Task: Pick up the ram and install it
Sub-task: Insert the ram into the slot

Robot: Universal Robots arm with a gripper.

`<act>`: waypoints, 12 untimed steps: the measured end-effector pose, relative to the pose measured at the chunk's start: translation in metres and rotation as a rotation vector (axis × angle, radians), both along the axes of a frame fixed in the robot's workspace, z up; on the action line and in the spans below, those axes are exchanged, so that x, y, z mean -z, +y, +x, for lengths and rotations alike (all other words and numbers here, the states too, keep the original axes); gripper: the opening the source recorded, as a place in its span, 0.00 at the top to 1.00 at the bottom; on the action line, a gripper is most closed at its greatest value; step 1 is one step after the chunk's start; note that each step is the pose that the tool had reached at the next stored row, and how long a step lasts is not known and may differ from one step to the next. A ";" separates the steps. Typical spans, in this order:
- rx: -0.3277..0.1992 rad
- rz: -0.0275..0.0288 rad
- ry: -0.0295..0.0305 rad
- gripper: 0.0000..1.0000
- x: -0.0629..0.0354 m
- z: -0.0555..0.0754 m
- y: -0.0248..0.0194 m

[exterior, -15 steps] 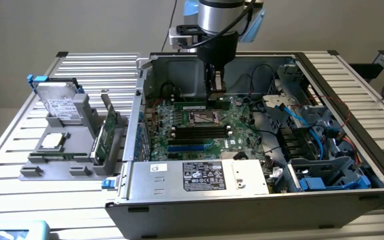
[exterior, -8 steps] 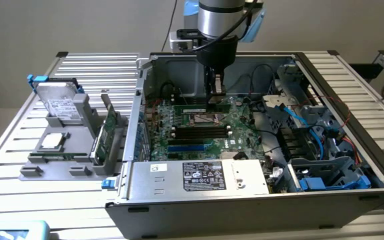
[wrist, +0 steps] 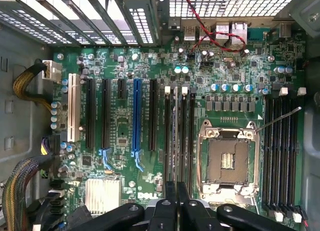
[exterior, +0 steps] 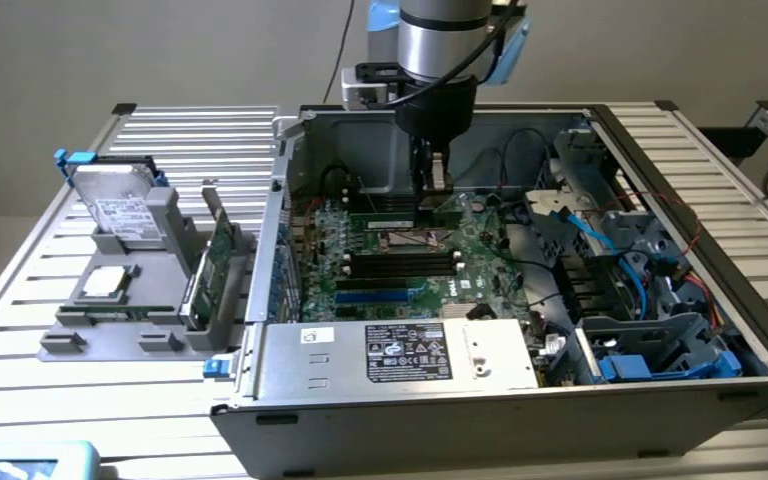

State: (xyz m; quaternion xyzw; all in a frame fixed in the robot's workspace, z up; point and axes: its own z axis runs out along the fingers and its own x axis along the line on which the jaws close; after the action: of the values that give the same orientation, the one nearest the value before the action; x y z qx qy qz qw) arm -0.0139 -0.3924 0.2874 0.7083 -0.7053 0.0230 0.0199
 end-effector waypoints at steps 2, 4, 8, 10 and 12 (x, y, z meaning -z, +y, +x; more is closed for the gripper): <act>0.000 -0.0021 -0.0001 0.87 0.0007 0.000 0.0004; 0.000 -0.0127 -0.0001 0.87 0.0018 0.001 0.0006; 0.000 -0.0210 -0.0001 0.87 0.0049 0.002 0.0022; 0.000 -0.0211 -0.0001 0.87 0.0070 0.002 0.0025; 0.000 -0.0210 -0.0001 0.87 0.0095 0.002 0.0025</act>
State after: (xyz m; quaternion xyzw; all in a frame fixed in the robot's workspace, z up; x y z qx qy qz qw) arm -0.0122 -0.3899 0.2779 0.7080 -0.7050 0.0305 0.0273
